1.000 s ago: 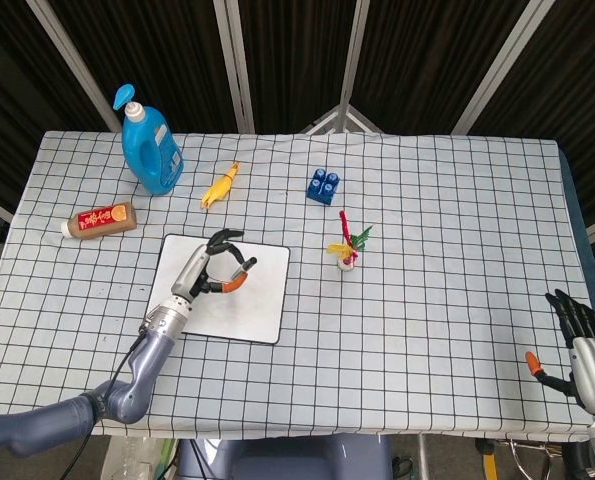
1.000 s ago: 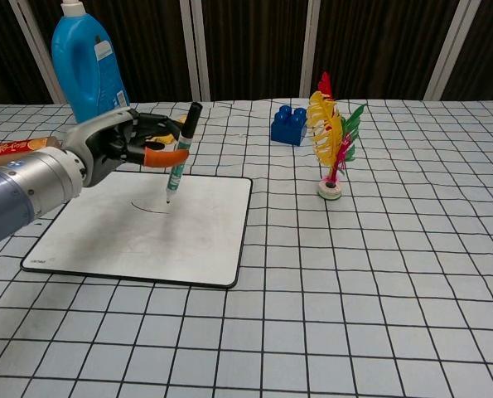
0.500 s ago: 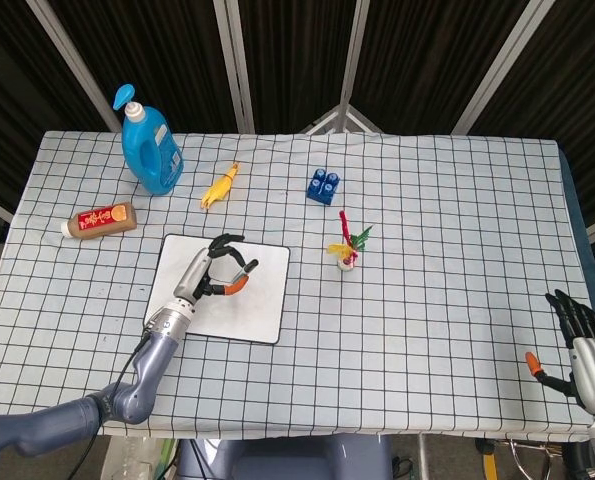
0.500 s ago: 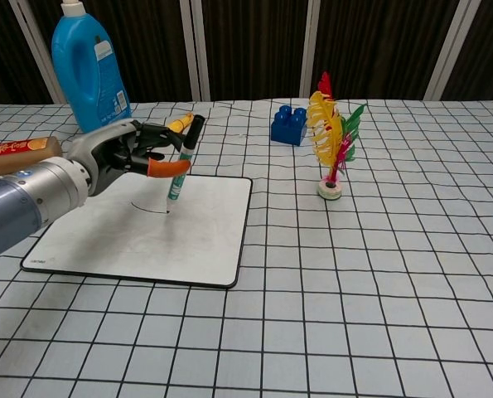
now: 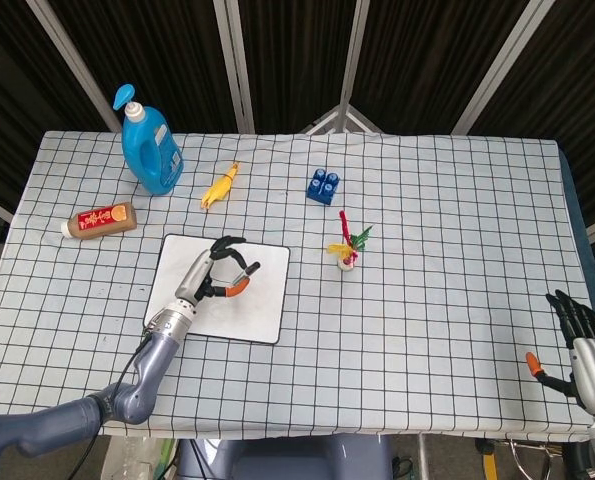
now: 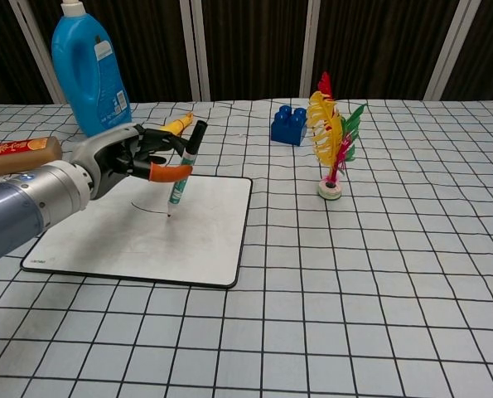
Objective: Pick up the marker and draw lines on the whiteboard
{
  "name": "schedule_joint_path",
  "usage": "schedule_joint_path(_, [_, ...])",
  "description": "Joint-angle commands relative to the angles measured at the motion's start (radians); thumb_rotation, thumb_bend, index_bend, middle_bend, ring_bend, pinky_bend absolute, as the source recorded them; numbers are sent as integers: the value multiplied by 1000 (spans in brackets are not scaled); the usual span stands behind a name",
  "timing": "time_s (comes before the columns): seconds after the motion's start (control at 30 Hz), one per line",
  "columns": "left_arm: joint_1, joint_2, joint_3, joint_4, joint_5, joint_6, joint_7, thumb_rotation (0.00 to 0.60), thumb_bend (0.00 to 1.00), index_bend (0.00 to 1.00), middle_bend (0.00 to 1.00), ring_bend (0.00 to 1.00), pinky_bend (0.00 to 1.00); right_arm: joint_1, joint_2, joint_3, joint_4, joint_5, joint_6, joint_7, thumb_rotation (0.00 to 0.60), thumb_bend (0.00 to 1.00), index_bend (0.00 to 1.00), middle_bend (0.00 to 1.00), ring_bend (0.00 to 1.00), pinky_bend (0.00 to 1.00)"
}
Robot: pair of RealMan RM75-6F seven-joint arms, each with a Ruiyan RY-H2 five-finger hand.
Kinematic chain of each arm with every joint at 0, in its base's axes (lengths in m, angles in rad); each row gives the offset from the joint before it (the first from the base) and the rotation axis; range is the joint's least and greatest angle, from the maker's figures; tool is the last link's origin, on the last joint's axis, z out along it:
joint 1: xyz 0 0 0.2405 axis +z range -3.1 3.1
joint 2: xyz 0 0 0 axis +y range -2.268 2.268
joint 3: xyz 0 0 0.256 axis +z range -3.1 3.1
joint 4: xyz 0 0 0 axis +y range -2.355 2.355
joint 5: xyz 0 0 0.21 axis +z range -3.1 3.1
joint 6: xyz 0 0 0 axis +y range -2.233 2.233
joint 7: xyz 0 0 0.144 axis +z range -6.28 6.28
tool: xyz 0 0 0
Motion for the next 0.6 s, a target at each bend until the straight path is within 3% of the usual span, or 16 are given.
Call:
schedule_joint_path(0.03, [1, 2, 2, 1, 1, -1, 2, 600, 513, 680, 147, 3, 55, 0, 0, 0, 0, -1, 0, 0, 600, 354, 0, 0, 0, 0])
schedule_joint_path(0.6, [44, 39, 31, -29, -2, 13, 15, 600, 513, 679, 150, 3, 55, -2, 0, -2, -2, -3, 4, -12, 600, 354, 0, 0, 0, 0])
